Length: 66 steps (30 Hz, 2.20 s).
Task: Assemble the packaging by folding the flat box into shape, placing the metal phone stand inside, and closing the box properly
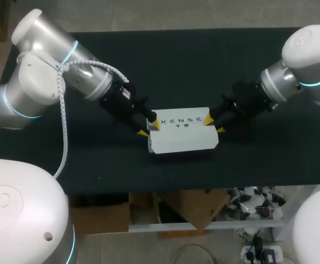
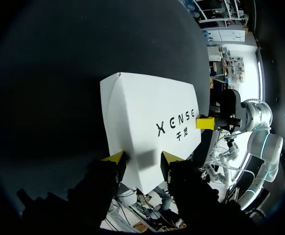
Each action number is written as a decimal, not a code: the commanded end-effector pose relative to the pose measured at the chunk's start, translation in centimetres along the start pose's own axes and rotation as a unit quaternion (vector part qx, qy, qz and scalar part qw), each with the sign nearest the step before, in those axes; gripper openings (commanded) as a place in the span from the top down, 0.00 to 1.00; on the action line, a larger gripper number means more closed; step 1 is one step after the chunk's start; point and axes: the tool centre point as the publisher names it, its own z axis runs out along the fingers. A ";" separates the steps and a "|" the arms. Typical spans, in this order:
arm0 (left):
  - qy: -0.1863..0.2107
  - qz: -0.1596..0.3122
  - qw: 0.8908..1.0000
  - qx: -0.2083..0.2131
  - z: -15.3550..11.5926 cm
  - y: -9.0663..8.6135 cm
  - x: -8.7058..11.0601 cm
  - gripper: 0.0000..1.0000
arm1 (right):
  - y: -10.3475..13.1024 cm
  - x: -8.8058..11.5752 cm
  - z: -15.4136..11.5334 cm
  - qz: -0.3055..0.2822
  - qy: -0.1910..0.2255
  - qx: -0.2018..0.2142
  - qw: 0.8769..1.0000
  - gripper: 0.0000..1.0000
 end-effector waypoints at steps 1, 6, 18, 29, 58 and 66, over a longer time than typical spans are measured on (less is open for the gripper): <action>-0.001 0.006 1.000 0.010 1.7 0.4 2.4 0.54 | -0.2 1.2 2.5 -0.004 -0.001 0.000 1.000 0.55; -0.008 0.017 1.000 0.021 2.3 0.7 2.0 0.54 | -0.2 0.8 2.9 -0.008 -0.002 0.001 1.000 0.55; -0.011 0.024 0.999 0.024 2.4 0.6 2.1 0.54 | -0.2 0.9 2.9 -0.009 -0.003 0.002 1.000 0.55; -0.020 0.043 0.998 0.036 2.9 0.9 1.5 0.53 | -0.6 0.4 3.5 -0.016 -0.009 -0.001 1.000 0.55; -0.054 0.072 0.994 0.063 3.5 1.8 0.4 0.51 | -1.2 -0.8 3.9 -0.018 -0.031 -0.006 0.999 0.52; -0.074 0.067 0.993 0.058 3.4 1.8 0.5 0.51 | -1.2 -1.0 3.8 -0.013 -0.042 -0.003 0.999 0.53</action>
